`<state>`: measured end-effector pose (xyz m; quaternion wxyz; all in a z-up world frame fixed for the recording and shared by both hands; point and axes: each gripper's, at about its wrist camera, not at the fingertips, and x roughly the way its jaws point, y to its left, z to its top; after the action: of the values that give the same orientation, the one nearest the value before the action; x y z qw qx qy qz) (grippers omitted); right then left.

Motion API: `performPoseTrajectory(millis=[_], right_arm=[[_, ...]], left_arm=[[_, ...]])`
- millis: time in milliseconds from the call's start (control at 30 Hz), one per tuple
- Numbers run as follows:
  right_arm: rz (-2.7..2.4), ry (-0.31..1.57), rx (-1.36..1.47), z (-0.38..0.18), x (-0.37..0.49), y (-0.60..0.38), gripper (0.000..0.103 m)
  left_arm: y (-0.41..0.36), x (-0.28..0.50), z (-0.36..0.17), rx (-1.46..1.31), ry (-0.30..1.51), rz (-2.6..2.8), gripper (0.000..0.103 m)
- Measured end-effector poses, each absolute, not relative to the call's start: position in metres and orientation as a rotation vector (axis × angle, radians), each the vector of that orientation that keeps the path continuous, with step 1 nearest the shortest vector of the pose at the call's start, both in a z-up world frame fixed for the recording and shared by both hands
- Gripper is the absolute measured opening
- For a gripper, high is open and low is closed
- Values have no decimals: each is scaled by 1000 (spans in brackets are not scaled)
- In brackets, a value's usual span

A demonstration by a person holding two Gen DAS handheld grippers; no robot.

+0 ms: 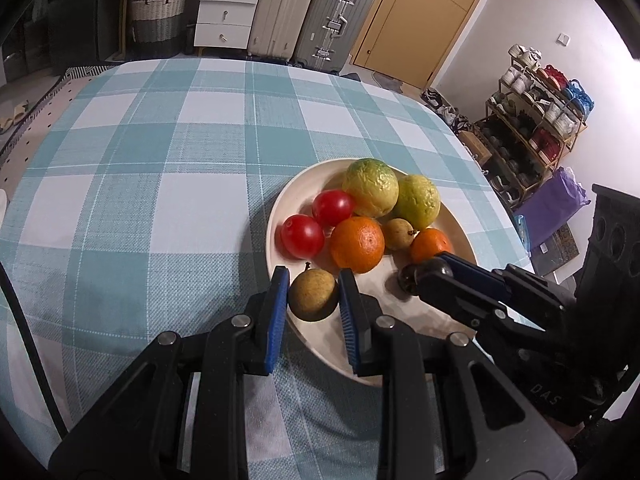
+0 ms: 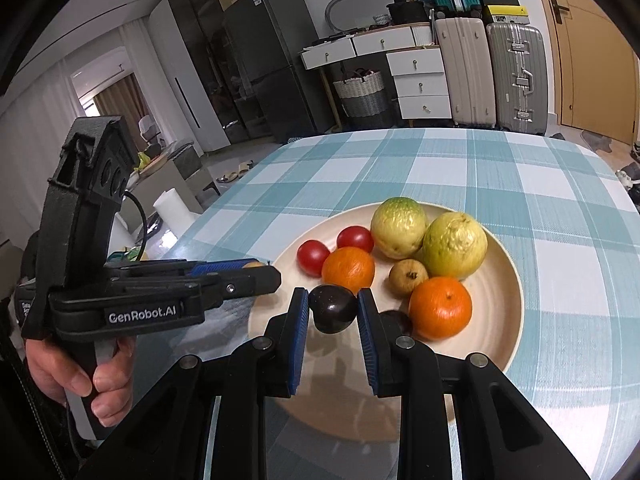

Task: Organize fruits
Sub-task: 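Carry the brown fruit and dark plum over the cream plate, then lower both fruits onto the plate and open both tools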

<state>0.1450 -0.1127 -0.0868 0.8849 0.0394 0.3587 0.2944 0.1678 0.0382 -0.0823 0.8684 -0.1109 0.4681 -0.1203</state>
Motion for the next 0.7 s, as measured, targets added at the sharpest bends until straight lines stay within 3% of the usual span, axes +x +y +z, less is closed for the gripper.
performPoseTrajectory(millis=[700], right_arm=[[556,760,72,-96,164,-110,25]], left_arm=[[31,180,-89,-245,990,-265,23]])
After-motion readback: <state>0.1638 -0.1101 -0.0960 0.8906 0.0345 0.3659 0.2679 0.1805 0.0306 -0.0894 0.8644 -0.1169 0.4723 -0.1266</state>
